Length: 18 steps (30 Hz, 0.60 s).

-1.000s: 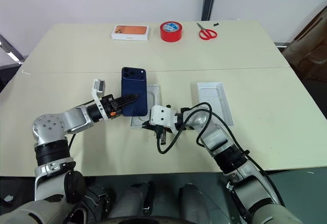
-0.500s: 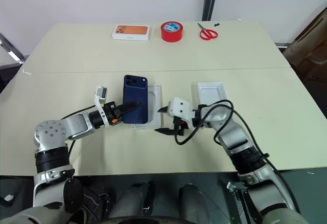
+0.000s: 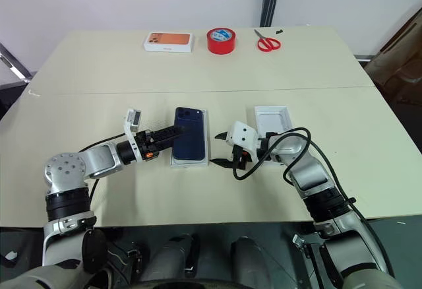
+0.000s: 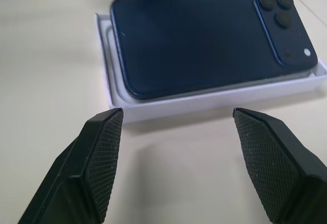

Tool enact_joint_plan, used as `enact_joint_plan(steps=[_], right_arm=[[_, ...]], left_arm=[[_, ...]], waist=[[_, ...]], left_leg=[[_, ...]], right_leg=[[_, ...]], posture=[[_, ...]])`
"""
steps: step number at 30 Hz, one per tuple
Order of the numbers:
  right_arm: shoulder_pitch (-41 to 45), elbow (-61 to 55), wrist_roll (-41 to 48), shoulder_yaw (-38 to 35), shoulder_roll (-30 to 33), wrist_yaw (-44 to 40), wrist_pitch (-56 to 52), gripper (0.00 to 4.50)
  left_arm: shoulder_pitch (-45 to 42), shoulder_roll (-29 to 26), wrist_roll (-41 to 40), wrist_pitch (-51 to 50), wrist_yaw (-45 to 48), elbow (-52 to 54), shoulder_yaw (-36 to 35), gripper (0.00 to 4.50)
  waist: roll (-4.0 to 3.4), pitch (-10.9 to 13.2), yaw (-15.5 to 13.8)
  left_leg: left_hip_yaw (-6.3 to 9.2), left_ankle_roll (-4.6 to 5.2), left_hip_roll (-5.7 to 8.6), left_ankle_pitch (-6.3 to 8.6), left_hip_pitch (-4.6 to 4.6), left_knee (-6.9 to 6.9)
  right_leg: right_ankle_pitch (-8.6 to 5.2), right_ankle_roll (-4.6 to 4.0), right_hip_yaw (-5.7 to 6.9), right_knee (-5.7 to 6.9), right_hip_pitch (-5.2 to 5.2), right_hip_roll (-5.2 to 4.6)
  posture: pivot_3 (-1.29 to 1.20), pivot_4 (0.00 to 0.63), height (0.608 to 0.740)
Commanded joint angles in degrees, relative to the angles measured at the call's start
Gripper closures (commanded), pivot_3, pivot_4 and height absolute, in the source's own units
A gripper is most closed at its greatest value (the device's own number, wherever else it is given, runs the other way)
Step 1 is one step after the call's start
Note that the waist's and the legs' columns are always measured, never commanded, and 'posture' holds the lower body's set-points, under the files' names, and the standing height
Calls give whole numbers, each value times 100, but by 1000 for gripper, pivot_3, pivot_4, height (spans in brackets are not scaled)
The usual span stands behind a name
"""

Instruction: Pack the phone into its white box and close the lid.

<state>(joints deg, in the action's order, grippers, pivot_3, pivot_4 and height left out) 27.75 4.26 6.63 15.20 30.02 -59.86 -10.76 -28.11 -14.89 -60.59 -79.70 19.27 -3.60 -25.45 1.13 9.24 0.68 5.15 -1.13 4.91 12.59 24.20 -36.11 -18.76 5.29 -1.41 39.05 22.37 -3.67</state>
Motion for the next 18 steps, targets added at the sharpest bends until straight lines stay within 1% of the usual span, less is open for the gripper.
enact_joint_plan(steps=[1, 5, 11, 18], right_arm=[[200, 2, -14, -77, -80, 73, 138, 889], [223, 64, -65, -72, -82, 113, 197, 889], [269, 115, -96, -84, -106, 192, 228, 889], [313, 211, -151, -71, -132, 226, 294, 889]], left_arm=[[-62, -103, -190, -38, 32, 345, 41, 151], [28, -297, -342, -260, 149, 552, 68, 151], [90, -604, -333, -367, 259, 519, 111, 151], [143, -982, -171, -314, 508, 656, 333, 151]], waist=[[0, 0, 2], [0, 0, 2], [0, 0, 1], [0, 0, 4]], left_leg=[[0, 0, 0, 0, 0, 0], [0, 0, 0, 0, 0, 1], [0, 0, 0, 0, 1, 1], [0, 0, 0, 0, 1, 2]], right_leg=[[0, 0, 0, 0, 0, 0], [0, 0, 0, 0, 1, 0], [0, 0, 0, 0, 1, 0], [0, 0, -1, 0, 2, 0]], posture=[[0, 150, 734], [0, 150, 734], [0, 150, 734], [0, 150, 734]])
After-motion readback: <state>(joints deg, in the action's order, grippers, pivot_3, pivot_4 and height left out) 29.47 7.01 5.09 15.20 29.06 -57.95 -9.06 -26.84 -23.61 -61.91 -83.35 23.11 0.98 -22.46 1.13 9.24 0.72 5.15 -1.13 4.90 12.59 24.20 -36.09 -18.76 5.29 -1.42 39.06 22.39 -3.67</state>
